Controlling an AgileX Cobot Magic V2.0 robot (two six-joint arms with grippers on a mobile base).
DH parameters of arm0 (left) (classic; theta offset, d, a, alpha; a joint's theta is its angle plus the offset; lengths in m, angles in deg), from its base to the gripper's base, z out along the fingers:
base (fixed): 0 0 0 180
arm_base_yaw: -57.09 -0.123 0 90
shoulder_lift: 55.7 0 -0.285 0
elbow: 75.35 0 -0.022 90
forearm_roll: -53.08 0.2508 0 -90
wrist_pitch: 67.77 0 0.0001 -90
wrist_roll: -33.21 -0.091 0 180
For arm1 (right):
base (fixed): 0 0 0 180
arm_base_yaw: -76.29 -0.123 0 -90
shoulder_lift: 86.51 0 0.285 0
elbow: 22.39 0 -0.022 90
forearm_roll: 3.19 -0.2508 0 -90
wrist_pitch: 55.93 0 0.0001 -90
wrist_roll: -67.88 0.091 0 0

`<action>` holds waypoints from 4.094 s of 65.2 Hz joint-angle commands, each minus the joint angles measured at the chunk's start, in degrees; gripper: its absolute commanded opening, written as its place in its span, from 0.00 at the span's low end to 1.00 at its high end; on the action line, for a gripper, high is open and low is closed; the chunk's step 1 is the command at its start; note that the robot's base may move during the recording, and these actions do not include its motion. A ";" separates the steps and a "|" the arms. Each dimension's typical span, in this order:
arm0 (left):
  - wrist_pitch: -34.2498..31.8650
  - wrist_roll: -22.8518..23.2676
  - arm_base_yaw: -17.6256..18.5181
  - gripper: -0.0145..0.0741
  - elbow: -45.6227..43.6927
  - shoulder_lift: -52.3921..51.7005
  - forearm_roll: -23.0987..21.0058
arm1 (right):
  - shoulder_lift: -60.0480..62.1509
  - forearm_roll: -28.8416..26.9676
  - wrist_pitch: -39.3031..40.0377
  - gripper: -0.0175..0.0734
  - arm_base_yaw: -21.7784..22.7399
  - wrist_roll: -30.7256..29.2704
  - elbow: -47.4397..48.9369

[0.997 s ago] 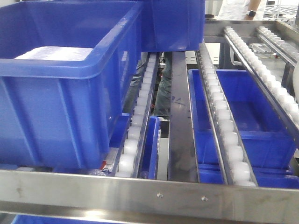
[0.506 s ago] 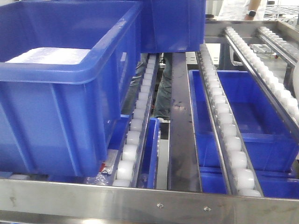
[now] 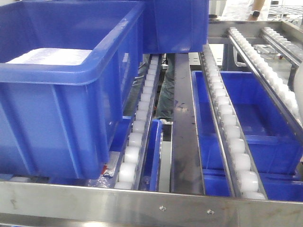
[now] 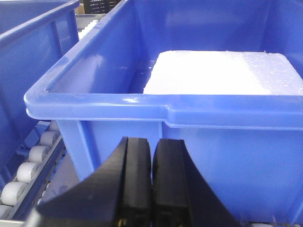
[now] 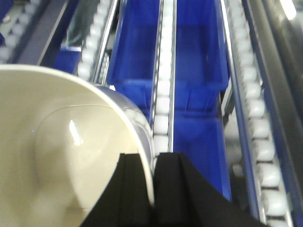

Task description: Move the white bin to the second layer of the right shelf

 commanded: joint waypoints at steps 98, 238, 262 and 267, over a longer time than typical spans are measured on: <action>-4.98 0.17 0.07 0.26 2.11 -0.92 0.00 | -33.17 -5.11 19.33 0.59 0.12 0.13 1.52; -4.98 0.17 0.07 0.26 2.11 -0.92 0.00 | 15.55 3.99 31.56 0.25 0.07 0.13 -16.08; -4.98 0.17 0.07 0.26 2.11 -0.92 0.00 | 22.95 3.04 34.29 0.25 -0.14 2.68 -24.85; -4.98 0.17 0.07 0.26 2.11 -0.92 0.00 | 23.26 3.46 32.24 0.25 -0.84 2.68 -24.85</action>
